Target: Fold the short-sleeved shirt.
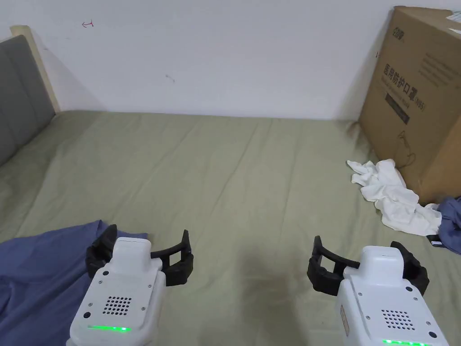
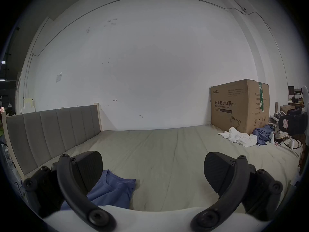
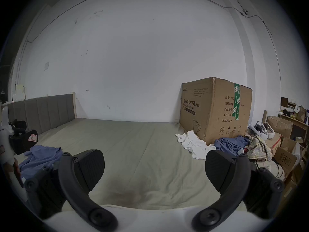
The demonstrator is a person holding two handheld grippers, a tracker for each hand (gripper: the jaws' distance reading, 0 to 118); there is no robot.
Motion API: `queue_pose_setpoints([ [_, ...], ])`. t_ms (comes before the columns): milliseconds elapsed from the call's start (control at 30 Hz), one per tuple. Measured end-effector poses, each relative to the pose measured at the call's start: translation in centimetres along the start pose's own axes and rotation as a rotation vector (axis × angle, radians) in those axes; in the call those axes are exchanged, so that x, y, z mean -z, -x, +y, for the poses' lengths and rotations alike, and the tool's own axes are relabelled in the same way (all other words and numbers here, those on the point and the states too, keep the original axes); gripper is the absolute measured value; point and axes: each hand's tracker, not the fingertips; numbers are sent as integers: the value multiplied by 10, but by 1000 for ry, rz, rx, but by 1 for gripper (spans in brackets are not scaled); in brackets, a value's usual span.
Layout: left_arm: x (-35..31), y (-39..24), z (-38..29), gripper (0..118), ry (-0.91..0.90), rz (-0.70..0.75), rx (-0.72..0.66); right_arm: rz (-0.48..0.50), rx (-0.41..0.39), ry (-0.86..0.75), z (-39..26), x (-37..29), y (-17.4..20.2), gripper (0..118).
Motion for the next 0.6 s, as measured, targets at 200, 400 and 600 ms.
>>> queue_pose_setpoints([
  [200, 10, 9, -5, 118, 7, 6, -23, -16, 1, 15, 4, 2, 1, 118],
  [400, 11, 24, 6, 118, 49, -125, -541, -115, -279, -52, 19, -5, 21, 118],
  [600, 12, 43, -5, 118, 56, -252, -1415, -314, -1005, -325, 13, -13, 60, 118],
])
